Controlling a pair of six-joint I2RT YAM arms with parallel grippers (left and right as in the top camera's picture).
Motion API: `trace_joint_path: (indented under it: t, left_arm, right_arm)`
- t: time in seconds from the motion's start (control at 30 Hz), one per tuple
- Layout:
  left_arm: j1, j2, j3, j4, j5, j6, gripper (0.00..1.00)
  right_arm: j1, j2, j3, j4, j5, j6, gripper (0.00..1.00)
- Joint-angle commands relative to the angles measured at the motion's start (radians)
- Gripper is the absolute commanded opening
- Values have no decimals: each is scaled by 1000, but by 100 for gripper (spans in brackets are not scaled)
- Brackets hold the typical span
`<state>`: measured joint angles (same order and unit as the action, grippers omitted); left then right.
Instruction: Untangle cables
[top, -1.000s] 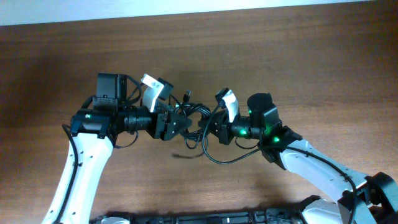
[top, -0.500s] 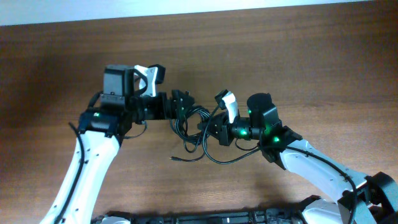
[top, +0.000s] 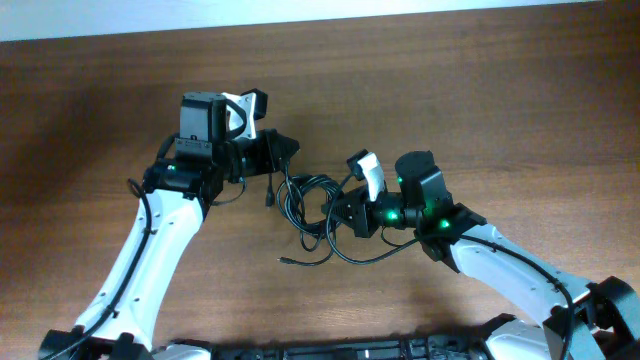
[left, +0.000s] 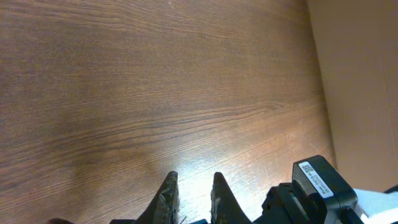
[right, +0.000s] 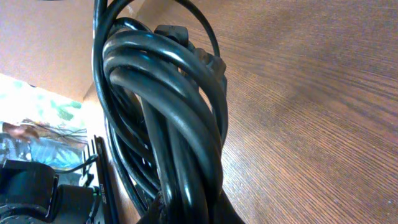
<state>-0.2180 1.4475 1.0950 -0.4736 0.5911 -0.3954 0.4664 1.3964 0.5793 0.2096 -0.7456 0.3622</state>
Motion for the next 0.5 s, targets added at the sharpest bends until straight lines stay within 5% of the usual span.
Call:
trace_joint_path:
  t: [0.0,0.17,0.37,0.47]
  left_arm:
    - [10,2,19,1,8,74,0]
    - [41,-2,19,-42,237,251,0]
    - [-44,-5,19,-148,252,344,0]
    - [-110,-8,19,-150,90,325,0]
  right_arm:
    - [5,2,3,-12,0,-30,4]
    - [4,2,3,-26,66,-58,4]
    - [4,2,3,11,78,408,4]
    - [4,2,3,10,82,551,4]
